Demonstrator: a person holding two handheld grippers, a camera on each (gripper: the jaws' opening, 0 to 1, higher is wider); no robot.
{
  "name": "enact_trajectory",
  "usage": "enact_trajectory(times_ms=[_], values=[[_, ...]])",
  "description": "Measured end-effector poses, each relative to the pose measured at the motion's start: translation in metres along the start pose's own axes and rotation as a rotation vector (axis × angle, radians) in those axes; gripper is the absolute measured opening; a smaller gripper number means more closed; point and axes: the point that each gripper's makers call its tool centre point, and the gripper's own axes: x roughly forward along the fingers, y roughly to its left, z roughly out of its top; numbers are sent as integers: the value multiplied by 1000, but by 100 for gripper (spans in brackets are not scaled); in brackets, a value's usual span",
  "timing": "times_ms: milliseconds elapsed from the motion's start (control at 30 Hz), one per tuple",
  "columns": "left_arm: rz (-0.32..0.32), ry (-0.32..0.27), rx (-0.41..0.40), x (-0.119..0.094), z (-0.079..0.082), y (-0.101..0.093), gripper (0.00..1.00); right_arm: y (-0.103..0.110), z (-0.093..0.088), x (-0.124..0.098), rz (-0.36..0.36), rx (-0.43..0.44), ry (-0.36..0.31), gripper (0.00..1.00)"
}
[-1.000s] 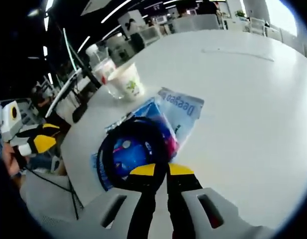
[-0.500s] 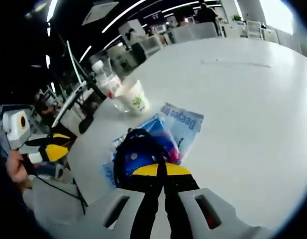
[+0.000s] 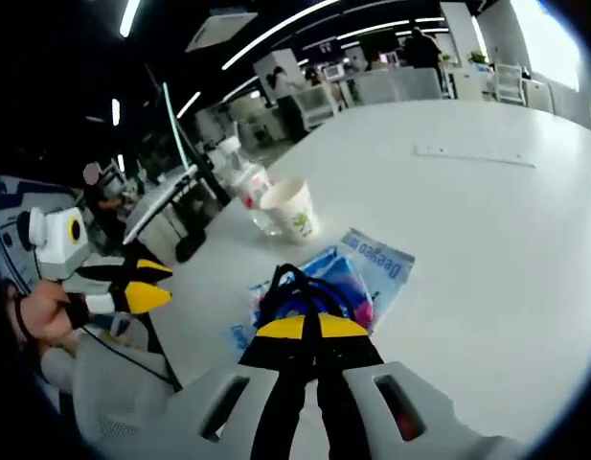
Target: Arrange the tabletop items into an orderly group along one side of the table until the central work area is clear of visible clutter.
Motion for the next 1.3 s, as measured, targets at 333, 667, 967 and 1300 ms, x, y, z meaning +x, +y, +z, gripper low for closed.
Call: enact_trajectory(times_ms=[333, 667, 967, 1300], values=[[-4, 1, -4, -1, -1, -1, 28, 12, 12, -13, 30, -37, -31, 0], [-7, 0, -14, 0, -2, -4, 28, 25, 21, -27, 50, -71, -56, 0], [-12, 1, -16, 1, -3, -6, 27, 27, 33, -39, 55, -76, -91, 0], [-13, 4, -19, 2, -4, -7, 27, 20, 43, -64, 32, -71, -135, 0]])
